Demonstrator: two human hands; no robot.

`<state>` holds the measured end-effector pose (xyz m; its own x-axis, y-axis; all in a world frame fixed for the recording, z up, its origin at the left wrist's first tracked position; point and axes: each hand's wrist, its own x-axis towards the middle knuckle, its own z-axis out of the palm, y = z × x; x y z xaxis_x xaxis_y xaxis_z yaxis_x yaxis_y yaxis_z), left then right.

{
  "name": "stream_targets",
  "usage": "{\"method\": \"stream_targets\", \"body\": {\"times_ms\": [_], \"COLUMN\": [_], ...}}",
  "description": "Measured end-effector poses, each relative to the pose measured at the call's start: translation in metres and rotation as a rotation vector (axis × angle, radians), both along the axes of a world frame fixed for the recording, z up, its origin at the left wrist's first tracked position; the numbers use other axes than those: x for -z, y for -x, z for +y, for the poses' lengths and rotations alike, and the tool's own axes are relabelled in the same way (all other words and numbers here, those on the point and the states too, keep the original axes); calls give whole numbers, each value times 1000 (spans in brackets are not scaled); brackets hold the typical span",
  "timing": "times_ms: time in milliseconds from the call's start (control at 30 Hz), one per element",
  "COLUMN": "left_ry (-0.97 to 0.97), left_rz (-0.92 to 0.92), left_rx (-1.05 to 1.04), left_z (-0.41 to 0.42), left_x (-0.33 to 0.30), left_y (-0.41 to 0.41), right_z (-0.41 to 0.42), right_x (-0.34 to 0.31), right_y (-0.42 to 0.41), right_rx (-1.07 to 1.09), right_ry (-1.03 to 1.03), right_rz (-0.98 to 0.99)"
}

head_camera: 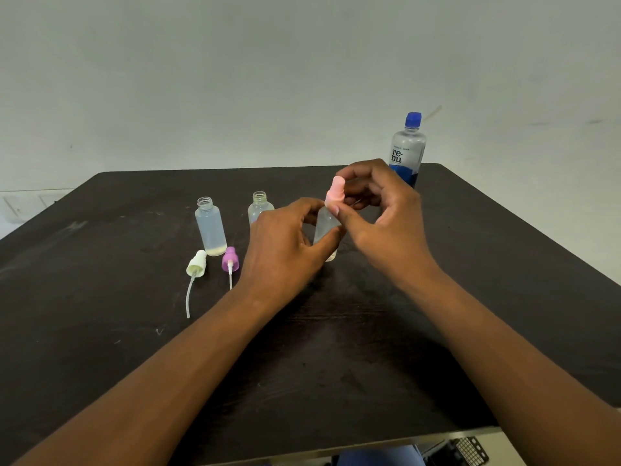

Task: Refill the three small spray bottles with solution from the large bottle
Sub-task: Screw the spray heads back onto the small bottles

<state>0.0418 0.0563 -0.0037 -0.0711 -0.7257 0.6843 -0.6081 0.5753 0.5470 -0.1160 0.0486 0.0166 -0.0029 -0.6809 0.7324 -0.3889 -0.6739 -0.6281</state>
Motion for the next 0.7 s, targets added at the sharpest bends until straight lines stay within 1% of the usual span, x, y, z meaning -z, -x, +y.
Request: {"method": "stream_targets", "body": {"times_ms": [100, 200, 267, 433, 633, 700], "left_ry": [1, -4, -8, -18, -11, -21], "left_rz": [-23, -25, -18, -13, -37, -14], "left_rx": [-1, -4, 1, 14, 3, 11], "left_z": [0, 0, 0, 0, 1, 0], "left_x": [1, 1, 2, 2, 2, 2], "left_y": [0, -1, -1, -1, -1, -2], "right_z": [1, 3, 3, 1, 1, 2], "right_x": [0, 1, 1, -1, 1, 1], "right_y": [0, -2, -1, 1, 0, -1], "right_rx": [80, 123, 110, -12, 68, 47], "right_ry": [-30, -13, -20, -97, -112, -135], "right_rz": [-7, 20, 15, -63, -47, -32]}}
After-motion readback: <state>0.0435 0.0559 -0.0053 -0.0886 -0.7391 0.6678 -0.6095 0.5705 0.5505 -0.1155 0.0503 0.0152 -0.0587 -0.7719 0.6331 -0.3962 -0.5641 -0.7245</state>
